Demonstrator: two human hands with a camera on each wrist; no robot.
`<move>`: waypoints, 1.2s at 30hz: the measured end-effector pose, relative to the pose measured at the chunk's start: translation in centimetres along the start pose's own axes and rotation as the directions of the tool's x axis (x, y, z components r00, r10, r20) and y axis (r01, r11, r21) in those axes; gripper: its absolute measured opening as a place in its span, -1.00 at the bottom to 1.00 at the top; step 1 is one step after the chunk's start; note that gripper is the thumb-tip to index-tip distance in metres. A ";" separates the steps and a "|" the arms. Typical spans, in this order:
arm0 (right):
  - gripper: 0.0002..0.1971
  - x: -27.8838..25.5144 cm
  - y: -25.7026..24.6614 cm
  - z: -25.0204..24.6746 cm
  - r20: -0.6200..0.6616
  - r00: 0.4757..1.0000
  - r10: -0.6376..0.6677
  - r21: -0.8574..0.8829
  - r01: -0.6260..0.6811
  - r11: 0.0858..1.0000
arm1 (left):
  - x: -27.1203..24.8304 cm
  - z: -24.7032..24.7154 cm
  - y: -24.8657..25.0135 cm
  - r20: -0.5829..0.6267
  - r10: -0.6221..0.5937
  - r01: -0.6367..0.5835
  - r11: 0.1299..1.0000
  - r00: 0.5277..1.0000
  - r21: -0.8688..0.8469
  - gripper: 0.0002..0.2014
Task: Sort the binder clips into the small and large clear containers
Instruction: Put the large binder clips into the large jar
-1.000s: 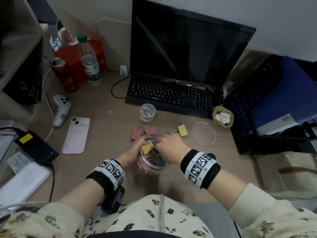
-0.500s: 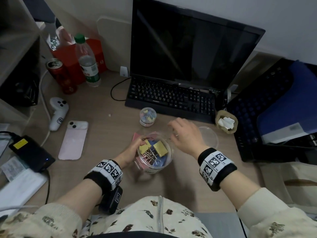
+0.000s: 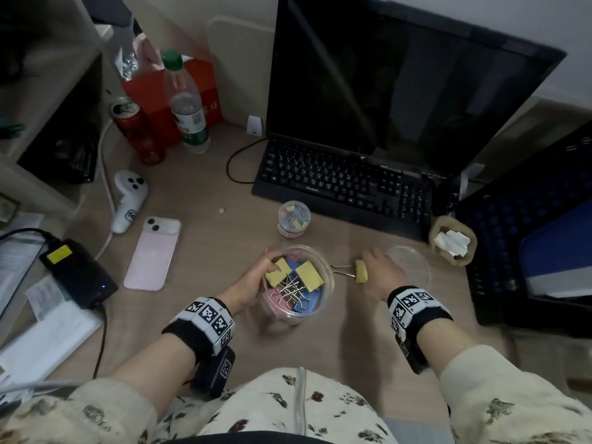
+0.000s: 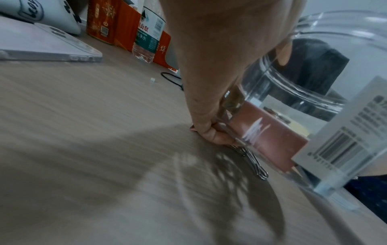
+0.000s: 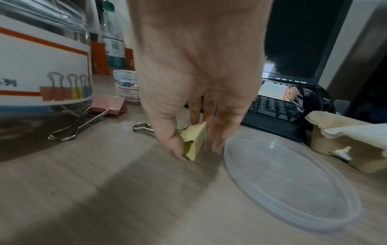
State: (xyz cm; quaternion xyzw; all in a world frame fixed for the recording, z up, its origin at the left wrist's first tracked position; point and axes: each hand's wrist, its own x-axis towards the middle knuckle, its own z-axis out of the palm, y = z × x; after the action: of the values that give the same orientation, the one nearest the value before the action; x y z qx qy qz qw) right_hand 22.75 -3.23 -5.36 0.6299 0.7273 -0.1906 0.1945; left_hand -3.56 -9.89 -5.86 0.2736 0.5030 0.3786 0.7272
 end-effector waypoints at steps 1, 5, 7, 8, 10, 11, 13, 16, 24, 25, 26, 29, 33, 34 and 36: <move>-0.47 -0.1 0.0 0.0 0.029 1.000 0.010 -0.015 -0.009 1.000 | 0.1 0.1 -0.1 0.002 0.003 -0.003 1.000 1.000 -0.003 -0.41; -0.48 -0.8 -0.1 -0.1 0.139 0.989 0.056 -0.060 -0.048 0.997 | 0.0 0.4 -0.4 -0.021 -0.009 0.009 1.000 1.000 -0.005 -0.47; -0.49 -1.5 0.0 0.1 0.149 0.987 0.063 -0.034 -0.059 0.998 | -0.2 0.6 -0.5 -0.028 0.010 -0.010 1.000 1.000 0.024 -0.49; -0.49 -2.0 0.0 0.1 0.148 0.987 0.066 -0.014 -0.065 0.998 | -0.3 0.7 -0.5 -0.035 0.018 -0.017 0.999 0.999 0.044 -0.49; -0.52 -2.9 0.0 0.4 0.136 0.988 0.072 0.017 -0.075 0.997 | -0.5 0.8 -0.6 -0.039 0.037 -0.034 0.998 0.999 0.060 -0.48; -0.53 -3.3 0.0 0.5 0.128 0.989 0.075 0.024 -0.078 0.997 | -0.6 0.9 -0.7 -0.039 0.036 -0.034 0.998 0.999 0.057 -0.48; -0.55 -4.0 -0.1 0.9 0.106 0.992 0.075 0.033 -0.079 0.996 | -0.8 1.2 -0.8 -0.033 0.023 -0.021 0.998 0.999 0.052 -0.55; -0.62 -5.2 -0.1 1.1 0.045 0.996 0.081 0.104 -0.086 0.991 | -0.9 1.5 -1.0 -0.044 0.005 -0.003 0.998 0.999 0.058 -0.58; -0.57 -8.8 -0.1 -3.0 -0.261 0.956 0.134 0.436 -0.007 0.900 | -0.9 2.8 -1.9 -0.063 0.020 -0.011 0.990 0.998 0.142 -0.57; -0.56 -9.4 -0.5 -3.8 -0.308 0.944 0.116 0.443 0.034 0.896 | -0.8 3.0 -2.1 -0.071 0.033 -0.022 0.988 0.997 0.152 -0.50; -0.51 -10.1 -1.0 -4.6 -0.329 0.940 0.086 0.465 0.082 0.882 | -0.6 2.9 -2.4 -0.083 0.048 -0.033 0.985 0.995 0.170 -0.45; -0.40 -11.6 -2.8 -5.6 -0.241 0.970 -0.032 0.580 0.170 0.797 | 0.2 2.4 -4.0 -0.092 0.075 -0.052 0.972 0.993 0.229 -0.41; -0.53 -11.8 -4.9 -4.4 -0.141 0.989 -0.047 0.515 0.114 0.849 | -0.9 3.4 -3.5 -0.062 0.095 -0.077 0.969 0.994 0.235 -0.44; -0.55 -11.7 -5.4 -4.2 -0.133 0.991 -0.034 0.498 0.097 0.862 | -1.2 3.8 -3.3 -0.056 0.121 -0.103 0.963 0.991 0.249 -0.46; -0.57 -11.5 -6.4 -3.8 -0.110 0.994 -0.013 0.457 0.062 0.888 | -2.0 4.5 -2.8 -0.041 0.191 -0.173 0.946 0.981 0.273 -0.44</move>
State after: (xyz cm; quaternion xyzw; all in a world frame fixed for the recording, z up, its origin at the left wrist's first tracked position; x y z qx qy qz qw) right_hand 17.79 -11.76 4.06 0.6530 0.6827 -0.3279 -0.0015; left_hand 0.99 -13.19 -5.50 0.4019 0.5464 0.3814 0.6281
